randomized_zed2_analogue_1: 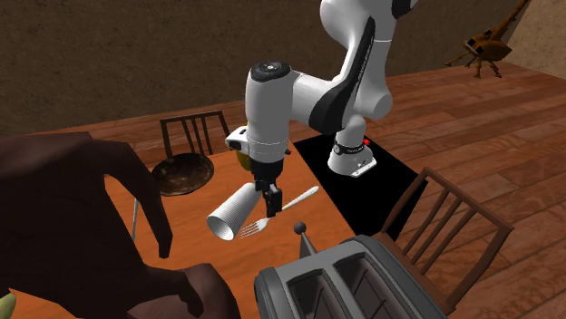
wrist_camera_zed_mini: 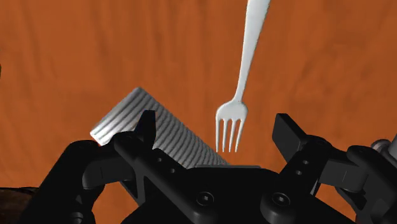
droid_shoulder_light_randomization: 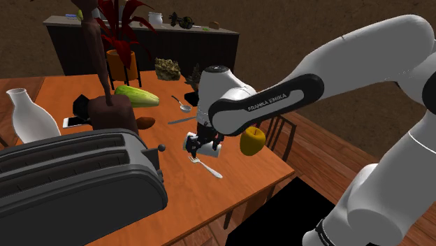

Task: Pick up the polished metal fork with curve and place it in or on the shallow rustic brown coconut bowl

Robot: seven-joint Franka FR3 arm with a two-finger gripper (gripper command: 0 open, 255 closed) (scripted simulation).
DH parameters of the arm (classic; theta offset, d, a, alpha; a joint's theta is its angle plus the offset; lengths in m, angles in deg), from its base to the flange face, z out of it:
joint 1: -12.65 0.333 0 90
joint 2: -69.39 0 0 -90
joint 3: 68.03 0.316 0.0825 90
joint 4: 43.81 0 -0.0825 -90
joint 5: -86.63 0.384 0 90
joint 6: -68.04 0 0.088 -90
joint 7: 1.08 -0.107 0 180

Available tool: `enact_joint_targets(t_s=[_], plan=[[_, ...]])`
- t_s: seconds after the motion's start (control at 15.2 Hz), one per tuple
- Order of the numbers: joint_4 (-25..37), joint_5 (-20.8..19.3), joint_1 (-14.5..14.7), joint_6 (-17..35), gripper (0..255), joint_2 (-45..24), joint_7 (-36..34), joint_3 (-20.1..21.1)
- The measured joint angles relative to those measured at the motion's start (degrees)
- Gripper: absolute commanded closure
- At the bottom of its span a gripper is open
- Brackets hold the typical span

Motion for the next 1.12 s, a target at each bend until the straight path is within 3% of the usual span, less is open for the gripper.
enact_joint_targets(t_s=[0.46,1.06,1.12], plan=[[2.0,-1.7,0.6,5.1,0,-7.5,-4.5,0.6],[1.3,-2.7,0.6,7.6,0,-9.4,-5.3,0.5],[1.3,-2.7,0.6,7.6,255,-9.4,-5.3,0.5]])
